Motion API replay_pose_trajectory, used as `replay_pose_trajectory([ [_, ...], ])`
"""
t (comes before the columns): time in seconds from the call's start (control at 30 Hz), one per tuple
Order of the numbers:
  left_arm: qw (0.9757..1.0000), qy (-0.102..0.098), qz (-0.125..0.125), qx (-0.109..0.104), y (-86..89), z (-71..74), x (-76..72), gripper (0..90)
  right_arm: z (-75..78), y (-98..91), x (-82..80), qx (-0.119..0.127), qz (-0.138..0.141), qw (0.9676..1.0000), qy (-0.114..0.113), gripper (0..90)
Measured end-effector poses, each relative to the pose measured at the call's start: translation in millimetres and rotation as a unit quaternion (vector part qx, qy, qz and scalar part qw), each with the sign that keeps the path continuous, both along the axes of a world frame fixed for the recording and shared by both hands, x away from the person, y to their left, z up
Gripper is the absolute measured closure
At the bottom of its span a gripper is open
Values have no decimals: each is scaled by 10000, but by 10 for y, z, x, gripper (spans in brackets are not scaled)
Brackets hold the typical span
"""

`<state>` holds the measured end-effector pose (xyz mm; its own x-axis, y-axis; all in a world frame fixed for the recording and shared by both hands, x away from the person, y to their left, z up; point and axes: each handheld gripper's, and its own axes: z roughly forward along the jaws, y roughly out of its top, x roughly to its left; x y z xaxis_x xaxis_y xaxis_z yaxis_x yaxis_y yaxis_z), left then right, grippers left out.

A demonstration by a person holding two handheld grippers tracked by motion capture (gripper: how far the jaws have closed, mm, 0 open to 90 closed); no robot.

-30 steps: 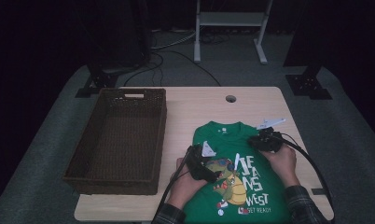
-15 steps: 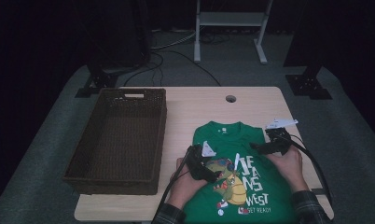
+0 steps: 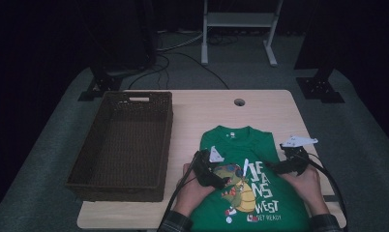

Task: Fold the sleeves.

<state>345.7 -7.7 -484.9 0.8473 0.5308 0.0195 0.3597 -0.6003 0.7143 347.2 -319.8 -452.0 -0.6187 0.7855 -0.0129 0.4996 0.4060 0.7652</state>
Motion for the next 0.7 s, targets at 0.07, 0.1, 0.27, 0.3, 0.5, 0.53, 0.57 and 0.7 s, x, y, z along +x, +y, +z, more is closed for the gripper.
replay_pose_trajectory([
  [0.07, 10000, 1, 0, -1, 0, 0, 0, 0, -22, 7, -51, 37, 97, 9999, -32, 0],
  [0.1, 10000, -1, 0, -1, 0, 0, 0, 0, -28, 16, -76, 11, 118, 9999, -59, 0],
  [0.27, 10000, -1, -1, -2, 0, 0, 0, 0, -88, 68, -170, -40, 289, 9996, -60, 0],
  [0.3, 10000, 0, -1, -1, 0, 0, 0, 0, -108, 77, -180, -40, 303, 9995, -43, 0],
  [0.5, 10000, -1, 0, -2, 0, 0, 0, 0, -220, 85, -191, -80, 381, 9992, 124, 0],
  [0.53, 10000, 0, 0, -2, 0, 0, 0, 0, -234, 87, -196, -96, 392, 9991, 159, 0],
  [0.57, 10000, 1, 0, -2, 0, 0, 0, 0, -252, 92, -200, -108, 409, 9989, 200, 0],
  [0.7, 10000, 0, 0, -2, 0, -1, 0, 0, -329, 128, -206, -294, 465, 9980, 324, 0],
])
